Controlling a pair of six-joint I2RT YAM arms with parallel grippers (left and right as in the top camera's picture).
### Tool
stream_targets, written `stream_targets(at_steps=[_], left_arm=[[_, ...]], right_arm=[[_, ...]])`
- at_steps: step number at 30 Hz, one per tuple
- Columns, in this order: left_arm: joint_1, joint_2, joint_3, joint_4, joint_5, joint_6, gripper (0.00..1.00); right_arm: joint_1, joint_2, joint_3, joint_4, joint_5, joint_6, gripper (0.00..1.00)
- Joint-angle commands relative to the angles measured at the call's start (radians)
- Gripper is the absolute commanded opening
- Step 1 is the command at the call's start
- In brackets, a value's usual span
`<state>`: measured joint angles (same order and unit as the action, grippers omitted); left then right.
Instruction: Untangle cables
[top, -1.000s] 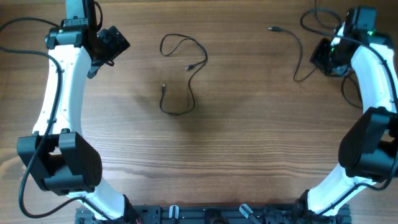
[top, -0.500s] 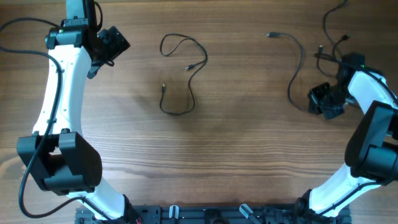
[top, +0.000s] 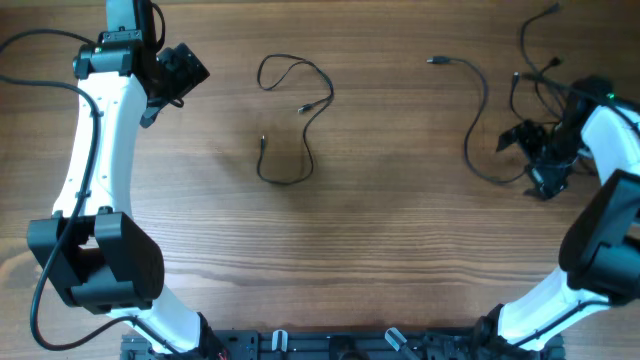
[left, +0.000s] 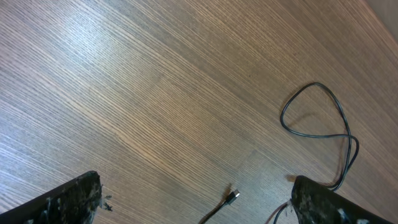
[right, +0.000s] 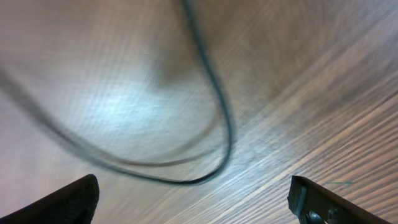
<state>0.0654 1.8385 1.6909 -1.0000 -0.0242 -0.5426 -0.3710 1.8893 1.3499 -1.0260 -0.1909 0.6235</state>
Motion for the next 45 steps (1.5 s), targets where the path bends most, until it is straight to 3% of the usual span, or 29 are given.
stream_targets(at_steps=[1, 5, 6, 7, 8, 15, 18, 22, 24, 27, 28, 29, 32, 34, 36, 38, 40, 41, 44, 45], left_arm=[[-0.003, 0.007, -0.01, -0.002, 0.009, 0.014, 1.0], [-0.003, 0.007, -0.01, -0.002, 0.009, 0.015, 0.97], [-0.003, 0.007, -0.01, 0.0, 0.009, 0.015, 0.77], [-0.003, 0.007, -0.01, 0.002, 0.009, 0.015, 0.24], [-0.003, 0.007, -0.01, 0.002, 0.008, 0.015, 0.04], [-0.014, 0.007, -0.01, -0.018, 0.029, 0.016, 0.04], [-0.039, 0.008, -0.011, -0.066, 0.085, 0.018, 0.04], [-0.106, 0.008, -0.063, -0.058, 0.091, 0.019, 0.09], [-0.145, 0.008, -0.106, -0.008, 0.092, 0.014, 0.19], [-0.205, 0.008, -0.183, 0.116, 0.091, 0.011, 0.48], [-0.216, 0.008, -0.196, 0.146, 0.091, 0.011, 0.65], [-0.242, 0.008, -0.232, 0.237, 0.091, 0.011, 1.0], [-0.277, 0.013, -0.284, 0.402, 0.09, 0.051, 1.0], [-0.303, 0.033, -0.3, 0.506, 0.091, 0.148, 0.99], [-0.32, 0.062, -0.3, 0.579, 0.091, 0.247, 0.93], [-0.338, 0.102, -0.3, 0.642, 0.091, 0.379, 0.79], [-0.349, 0.12, -0.3, 0.644, 0.096, 0.378, 0.85], [-0.355, 0.121, -0.3, 0.636, 0.098, 0.378, 0.82], [-0.363, 0.137, -0.301, 0.657, 0.014, 0.383, 0.93], [-0.359, 0.151, -0.301, 0.673, -0.027, 0.383, 0.88]], right_arm=[[0.003, -0.119, 0.043, 0.004, -0.011, -0.048, 1.0], [0.018, -0.16, 0.043, 0.032, -0.169, -0.14, 1.0], [0.031, -0.159, 0.043, 0.039, -0.254, -0.205, 0.98], [0.05, -0.158, 0.043, 0.047, -0.308, -0.248, 0.95], [0.072, -0.158, 0.043, 0.053, -0.327, -0.265, 0.93], [0.401, -0.157, 0.043, 0.193, -0.326, -0.264, 0.92], [0.51, -0.157, 0.043, 0.28, -0.266, -0.158, 0.99], [0.615, -0.157, 0.043, 0.388, -0.16, -0.043, 1.0], [0.65, -0.157, 0.043, 0.438, -0.136, -0.045, 1.0], [0.681, -0.157, 0.043, 0.462, -0.087, -0.045, 1.0], [0.684, -0.157, 0.043, 0.458, -0.057, -0.045, 1.0], [0.685, -0.157, 0.043, 0.439, 0.013, -0.044, 1.0], [0.684, -0.157, 0.043, 0.425, 0.074, -0.045, 1.0], [0.684, -0.157, 0.043, 0.418, 0.076, -0.045, 1.0], [0.684, -0.157, 0.043, 0.418, 0.076, -0.045, 1.0], [0.684, -0.157, 0.043, 0.418, 0.076, -0.045, 1.0], [0.684, -0.157, 0.043, 0.417, 0.076, -0.045, 1.0], [0.684, -0.157, 0.043, 0.414, 0.077, -0.046, 1.0], [0.684, -0.157, 0.043, 0.41, 0.08, -0.048, 1.0], [0.684, -0.157, 0.043, 0.412, 0.08, -0.047, 1.0]])
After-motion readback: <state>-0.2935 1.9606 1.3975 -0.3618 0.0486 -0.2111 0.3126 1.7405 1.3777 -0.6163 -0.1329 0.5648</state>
